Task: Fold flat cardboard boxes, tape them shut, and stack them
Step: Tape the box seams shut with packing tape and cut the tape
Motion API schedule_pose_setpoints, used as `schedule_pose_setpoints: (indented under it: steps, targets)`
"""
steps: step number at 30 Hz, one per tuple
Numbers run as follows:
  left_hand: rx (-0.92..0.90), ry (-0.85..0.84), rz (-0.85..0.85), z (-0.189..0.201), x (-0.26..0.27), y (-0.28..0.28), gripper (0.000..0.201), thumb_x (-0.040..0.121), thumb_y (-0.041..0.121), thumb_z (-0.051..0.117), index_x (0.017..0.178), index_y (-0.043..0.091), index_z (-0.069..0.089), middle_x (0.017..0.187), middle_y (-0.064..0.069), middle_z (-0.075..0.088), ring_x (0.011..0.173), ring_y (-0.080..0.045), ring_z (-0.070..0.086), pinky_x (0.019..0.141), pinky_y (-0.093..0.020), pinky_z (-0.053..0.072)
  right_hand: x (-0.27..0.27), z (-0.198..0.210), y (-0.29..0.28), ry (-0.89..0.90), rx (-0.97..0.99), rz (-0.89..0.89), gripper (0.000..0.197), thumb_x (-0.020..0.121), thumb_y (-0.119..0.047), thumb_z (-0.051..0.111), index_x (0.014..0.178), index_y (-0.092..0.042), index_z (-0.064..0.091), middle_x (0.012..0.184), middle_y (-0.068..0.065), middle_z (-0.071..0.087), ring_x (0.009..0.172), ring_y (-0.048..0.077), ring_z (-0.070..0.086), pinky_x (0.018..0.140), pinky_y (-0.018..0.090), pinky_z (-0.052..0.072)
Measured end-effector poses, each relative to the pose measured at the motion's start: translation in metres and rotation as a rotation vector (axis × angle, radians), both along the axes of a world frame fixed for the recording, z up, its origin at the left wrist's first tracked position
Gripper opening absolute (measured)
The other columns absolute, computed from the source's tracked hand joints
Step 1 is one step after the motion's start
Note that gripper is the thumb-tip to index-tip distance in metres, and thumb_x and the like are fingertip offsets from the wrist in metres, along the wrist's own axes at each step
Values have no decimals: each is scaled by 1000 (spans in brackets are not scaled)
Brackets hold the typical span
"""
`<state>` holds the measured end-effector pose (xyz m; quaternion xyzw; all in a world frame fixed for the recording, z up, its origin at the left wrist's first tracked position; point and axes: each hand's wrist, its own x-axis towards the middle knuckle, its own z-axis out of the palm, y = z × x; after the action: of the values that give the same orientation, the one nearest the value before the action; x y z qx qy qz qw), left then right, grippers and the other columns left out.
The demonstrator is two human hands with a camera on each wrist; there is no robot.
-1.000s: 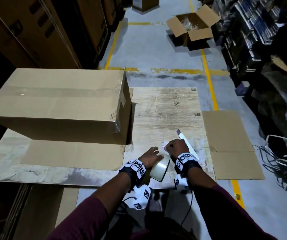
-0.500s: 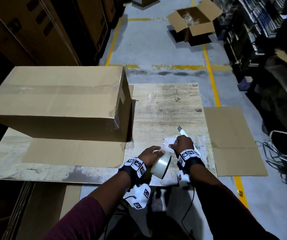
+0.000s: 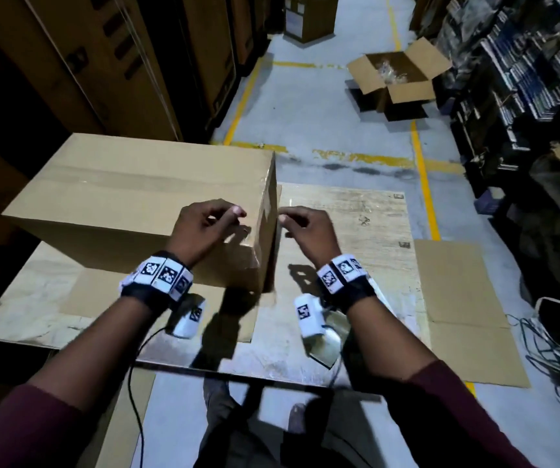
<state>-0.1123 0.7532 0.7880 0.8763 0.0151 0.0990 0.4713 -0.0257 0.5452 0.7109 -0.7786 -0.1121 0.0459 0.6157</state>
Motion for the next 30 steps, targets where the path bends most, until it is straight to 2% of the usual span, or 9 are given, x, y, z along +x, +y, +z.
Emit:
schedule_pose_setpoints:
  steps: [2,4,7,9,15,19,23,27,30]
  targets:
    - [96,68,29,-16,11,27,22,91,46,65,90,29,78,82,5,74,78,-9,70,73,-35,56,-4,8,32,26,30,0,17,90,-14,74,107,-12,79,98,1,78,90,11,74,83,29,59]
    - [179,93,13,-29,16,38,27,86,55,64,91,33,79,80,7,71,78,-9,68,75,-38,55,-11,8,43,74,76,-62,15,90,-11,74,103,-10,80,96,3,78,89,13,74,84,27,58]
    - [213,82,-37,-35,17,40,10,89,40,72,93,35,79,81,9,68,82,-7,64,76,-33,52,-31,6,40,171,164,-106,11,90,-8,74,99,-8,79,89,3,78,83,12,74,78,23,57]
    - [225,77,-67,-35,18,41,8,89,35,74,94,35,80,81,9,67,83,-6,63,75,-31,50,-46,4,33,208,182,-68,12,89,-7,75,99,-8,79,88,1,79,82,11,74,75,18,55]
    - [216,80,-112,-36,19,40,11,82,37,80,93,37,79,79,12,65,83,-4,60,71,-24,44,-60,0,20,173,130,59,16,80,-8,84,94,-15,82,88,-3,79,88,12,75,86,25,58]
    - [246,93,-127,-38,20,37,21,77,49,81,96,43,76,82,13,64,88,-8,57,75,-29,48,-54,-1,22,92,62,45,16,73,-13,90,86,-17,81,80,-6,78,79,9,74,76,18,55]
    - [340,66,-104,-39,19,32,36,69,65,77,98,45,72,82,13,61,87,-6,51,68,-23,41,-51,-5,25,-26,-33,38,15,72,-13,91,82,-16,80,75,-10,75,73,1,70,71,13,50]
    - [477,42,-117,-43,18,30,62,57,85,64,105,45,64,83,15,56,85,-8,48,70,-27,35,-48,-9,29,-60,-60,18,18,71,-13,92,80,-11,76,71,-12,70,67,-6,66,64,7,47]
    - [602,34,-90,-47,17,25,73,56,90,57,110,40,61,88,13,55,87,-13,49,75,-30,34,-46,-10,28,-90,-87,52,20,71,-11,91,80,-12,74,73,-10,69,68,-7,65,62,6,46]
